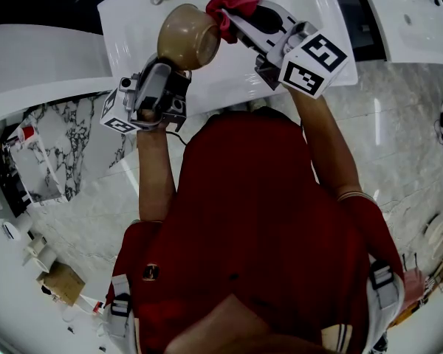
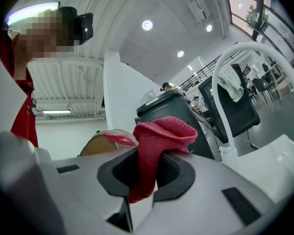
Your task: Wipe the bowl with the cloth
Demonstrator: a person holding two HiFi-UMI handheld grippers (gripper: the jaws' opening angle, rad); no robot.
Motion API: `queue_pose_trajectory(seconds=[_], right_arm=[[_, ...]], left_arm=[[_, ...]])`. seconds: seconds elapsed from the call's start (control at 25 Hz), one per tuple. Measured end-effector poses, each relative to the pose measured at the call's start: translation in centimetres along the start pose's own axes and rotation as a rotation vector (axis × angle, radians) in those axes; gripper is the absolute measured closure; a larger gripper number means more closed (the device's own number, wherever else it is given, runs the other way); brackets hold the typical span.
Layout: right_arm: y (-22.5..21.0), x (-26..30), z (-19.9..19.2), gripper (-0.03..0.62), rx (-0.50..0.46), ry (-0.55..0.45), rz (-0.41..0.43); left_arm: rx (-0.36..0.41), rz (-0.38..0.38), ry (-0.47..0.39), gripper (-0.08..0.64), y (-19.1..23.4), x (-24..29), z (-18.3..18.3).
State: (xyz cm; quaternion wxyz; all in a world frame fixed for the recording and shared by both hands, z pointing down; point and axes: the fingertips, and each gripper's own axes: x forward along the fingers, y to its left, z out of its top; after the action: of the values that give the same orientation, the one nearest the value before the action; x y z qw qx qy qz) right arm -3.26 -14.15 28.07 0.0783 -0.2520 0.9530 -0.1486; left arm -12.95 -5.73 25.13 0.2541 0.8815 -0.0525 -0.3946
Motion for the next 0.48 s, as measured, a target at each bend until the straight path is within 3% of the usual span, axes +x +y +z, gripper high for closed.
queue_pose_trajectory(seconds=[0.48], right_arm=[[0.6,0.0,-1.8,0.538,0.027,0.047,0.002]], left_arm=[[-0.006,0.042,-0.120,0.539,0.3,0.2,1.3]])
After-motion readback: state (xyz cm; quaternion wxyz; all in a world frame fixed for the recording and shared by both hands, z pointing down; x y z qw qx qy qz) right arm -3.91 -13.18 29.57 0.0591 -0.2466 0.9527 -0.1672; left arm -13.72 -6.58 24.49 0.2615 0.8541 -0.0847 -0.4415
